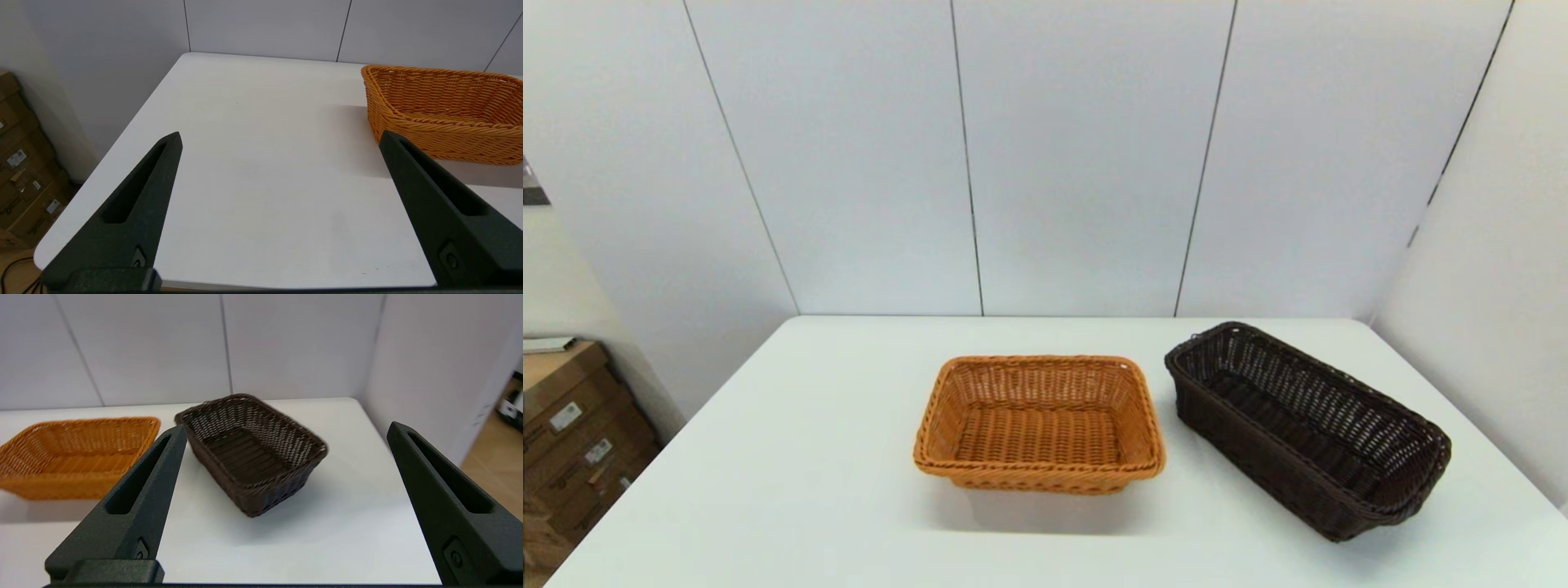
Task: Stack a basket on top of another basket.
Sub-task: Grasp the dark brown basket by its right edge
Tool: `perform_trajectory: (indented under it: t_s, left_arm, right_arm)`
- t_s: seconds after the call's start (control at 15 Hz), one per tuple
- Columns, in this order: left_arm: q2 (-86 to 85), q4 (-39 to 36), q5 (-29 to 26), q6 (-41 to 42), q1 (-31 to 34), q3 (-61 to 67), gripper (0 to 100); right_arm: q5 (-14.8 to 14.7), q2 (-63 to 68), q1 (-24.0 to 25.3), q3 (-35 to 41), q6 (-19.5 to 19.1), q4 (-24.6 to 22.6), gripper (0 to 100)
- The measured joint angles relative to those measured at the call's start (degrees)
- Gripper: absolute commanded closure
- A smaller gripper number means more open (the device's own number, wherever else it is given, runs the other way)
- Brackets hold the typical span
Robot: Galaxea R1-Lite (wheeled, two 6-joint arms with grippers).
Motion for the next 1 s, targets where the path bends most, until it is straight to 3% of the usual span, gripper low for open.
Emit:
perform_trajectory:
  t_s: [0.4, 0.6, 0.8, 1.0]
  left_arm:
    - [0.0, 0.0, 0.0, 0.0, 0.0, 0.0, 0]
    - [0.0, 0.0, 0.0, 0.0, 0.0, 0.0, 0]
    - [0.0, 0.0, 0.0, 0.0, 0.0, 0.0, 0]
    - [0.0, 0.0, 0.0, 0.0, 0.0, 0.0, 0]
  right_arm:
    - [-1.3, 25.1, -5.8, -24.9, 0.5, 10.4, 0]
    - [-2.8, 38.1, -7.7, -34.0, 3.6, 17.8, 0]
    - [-7.4, 49.3, -6.1, -38.1, 11.6, 23.0, 0]
    - [-11.4, 58.7, -1.0, -39.2, 24.3, 26.6, 0]
